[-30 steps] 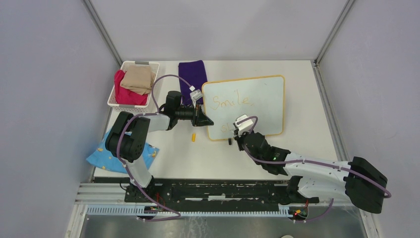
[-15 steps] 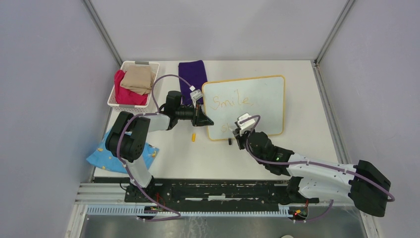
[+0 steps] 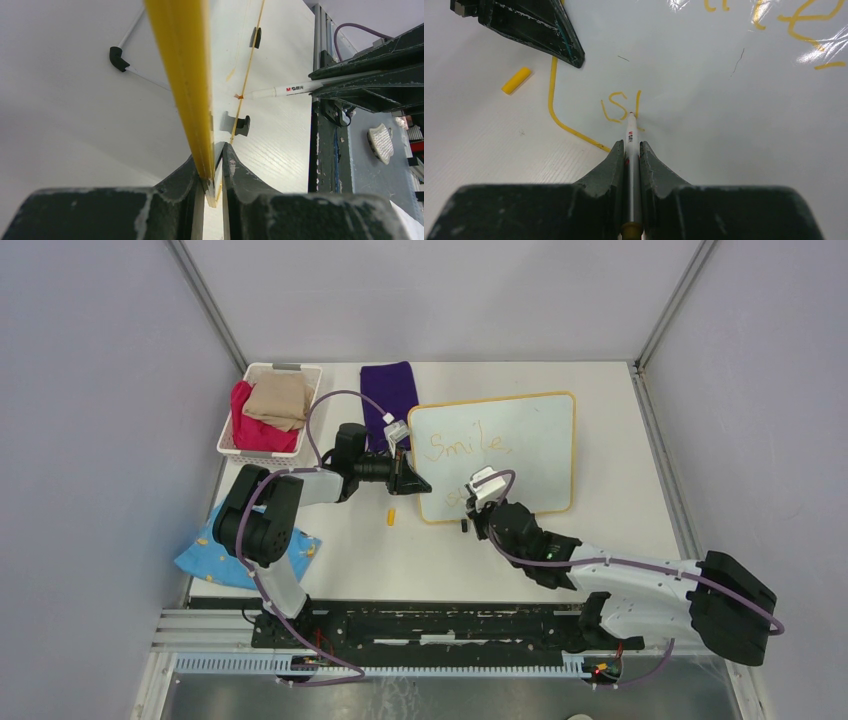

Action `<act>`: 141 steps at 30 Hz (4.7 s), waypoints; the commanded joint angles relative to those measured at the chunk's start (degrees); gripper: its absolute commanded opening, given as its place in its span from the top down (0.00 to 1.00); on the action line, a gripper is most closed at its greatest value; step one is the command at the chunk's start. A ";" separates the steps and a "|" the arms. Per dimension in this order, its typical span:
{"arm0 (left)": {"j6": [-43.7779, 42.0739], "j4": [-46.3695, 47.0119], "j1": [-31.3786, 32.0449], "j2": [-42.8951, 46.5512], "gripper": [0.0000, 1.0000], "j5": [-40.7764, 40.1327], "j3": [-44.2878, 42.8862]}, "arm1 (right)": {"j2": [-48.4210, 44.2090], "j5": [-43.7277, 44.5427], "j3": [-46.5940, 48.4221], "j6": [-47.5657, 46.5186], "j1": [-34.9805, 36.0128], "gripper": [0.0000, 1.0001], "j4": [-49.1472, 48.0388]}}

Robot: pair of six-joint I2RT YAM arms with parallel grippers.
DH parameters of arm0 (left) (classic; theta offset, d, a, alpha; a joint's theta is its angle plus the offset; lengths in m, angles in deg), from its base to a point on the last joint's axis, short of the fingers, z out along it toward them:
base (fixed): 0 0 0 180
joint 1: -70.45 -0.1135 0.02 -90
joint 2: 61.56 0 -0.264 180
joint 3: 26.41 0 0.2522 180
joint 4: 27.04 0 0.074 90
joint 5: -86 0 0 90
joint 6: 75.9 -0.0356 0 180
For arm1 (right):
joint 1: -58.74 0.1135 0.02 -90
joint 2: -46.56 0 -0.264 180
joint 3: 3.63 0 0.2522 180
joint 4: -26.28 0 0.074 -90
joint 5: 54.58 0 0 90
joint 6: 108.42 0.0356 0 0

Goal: Write a sentence on the whiteboard

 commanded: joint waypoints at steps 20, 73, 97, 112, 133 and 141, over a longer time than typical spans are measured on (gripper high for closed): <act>-8.69 -7.84 2.02 -4.55 0.98 -12.62 1.61 | -5.88 3.68 -0.47 1.94 -1.67 1.00 0.51; -8.94 -8.26 2.24 -4.64 0.98 -12.76 1.51 | -6.43 3.01 -4.38 3.15 -2.32 1.00 3.57; -9.11 -8.52 2.45 -4.74 0.98 -12.84 1.34 | -6.51 5.72 1.21 -0.61 -4.23 1.00 3.86; -9.29 -8.86 2.53 -4.90 0.98 -12.82 1.17 | -8.13 3.35 -3.31 1.74 -4.49 1.00 4.31; -9.46 -9.14 2.71 -4.85 0.98 -13.07 1.11 | -12.90 2.04 -2.69 1.60 -4.51 1.00 5.58; -9.46 -9.18 2.84 -4.86 0.98 -13.08 1.17 | -11.29 3.31 -0.43 -0.04 -4.75 1.00 4.44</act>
